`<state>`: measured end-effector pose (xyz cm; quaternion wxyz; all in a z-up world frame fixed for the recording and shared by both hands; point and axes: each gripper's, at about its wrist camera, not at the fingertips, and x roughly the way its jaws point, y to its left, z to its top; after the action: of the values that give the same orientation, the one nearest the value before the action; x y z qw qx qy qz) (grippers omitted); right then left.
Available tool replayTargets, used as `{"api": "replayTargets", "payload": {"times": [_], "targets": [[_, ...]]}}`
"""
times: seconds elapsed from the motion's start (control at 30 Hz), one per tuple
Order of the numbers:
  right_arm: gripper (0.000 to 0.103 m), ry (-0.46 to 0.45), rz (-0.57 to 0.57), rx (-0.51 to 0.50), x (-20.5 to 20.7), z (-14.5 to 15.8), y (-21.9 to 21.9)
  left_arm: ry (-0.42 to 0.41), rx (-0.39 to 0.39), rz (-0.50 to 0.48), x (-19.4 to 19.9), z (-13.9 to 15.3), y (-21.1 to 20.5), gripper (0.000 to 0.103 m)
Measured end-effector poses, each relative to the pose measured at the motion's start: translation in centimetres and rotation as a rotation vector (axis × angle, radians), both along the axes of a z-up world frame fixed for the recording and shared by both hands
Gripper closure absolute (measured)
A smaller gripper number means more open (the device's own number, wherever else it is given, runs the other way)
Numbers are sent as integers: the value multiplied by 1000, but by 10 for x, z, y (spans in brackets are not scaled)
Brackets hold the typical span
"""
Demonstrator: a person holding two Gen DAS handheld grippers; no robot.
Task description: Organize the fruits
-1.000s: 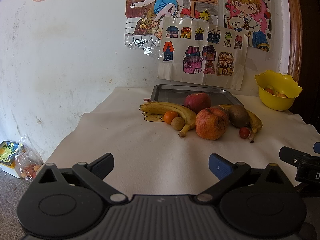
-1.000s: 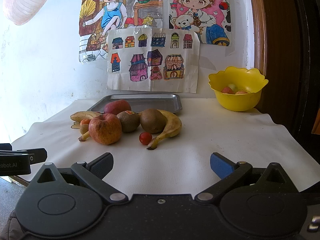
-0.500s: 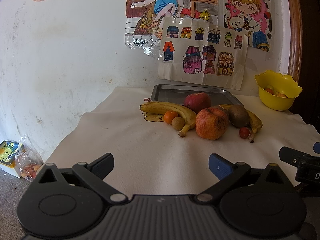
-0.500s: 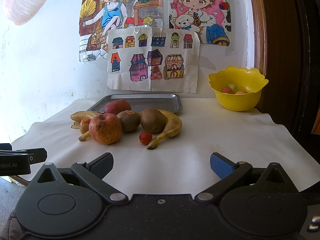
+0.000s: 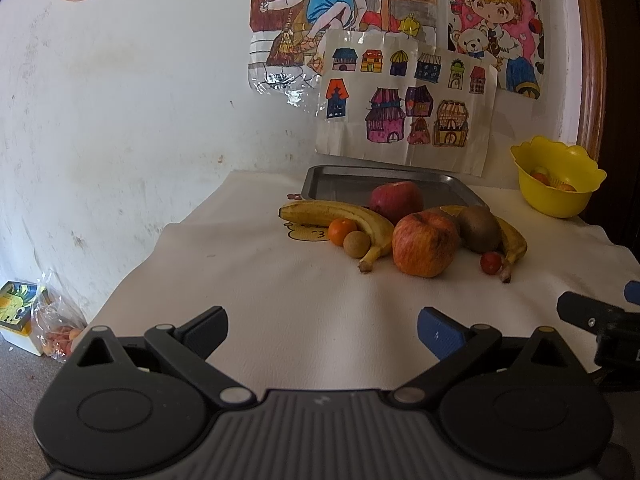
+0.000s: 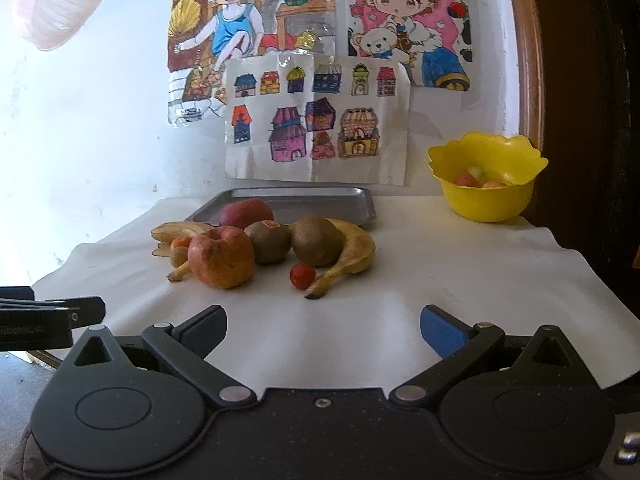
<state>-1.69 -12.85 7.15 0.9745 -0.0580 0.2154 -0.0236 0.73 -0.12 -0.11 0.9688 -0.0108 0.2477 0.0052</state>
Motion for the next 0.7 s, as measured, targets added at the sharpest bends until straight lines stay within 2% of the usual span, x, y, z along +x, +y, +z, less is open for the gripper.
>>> {"api": "replayTargets", "payload": {"times": [0.4,0.63,0.7], "targets": [[1,-61,95,57,19,5,-17,39,34,-48,42,7,-2,0],[1,14,158,30,52,12,-29,74,48,-127,74,11,-7,0],[1,50,167,-13,63,13,-30,75,40,-147,85,14,-8,0]]}}
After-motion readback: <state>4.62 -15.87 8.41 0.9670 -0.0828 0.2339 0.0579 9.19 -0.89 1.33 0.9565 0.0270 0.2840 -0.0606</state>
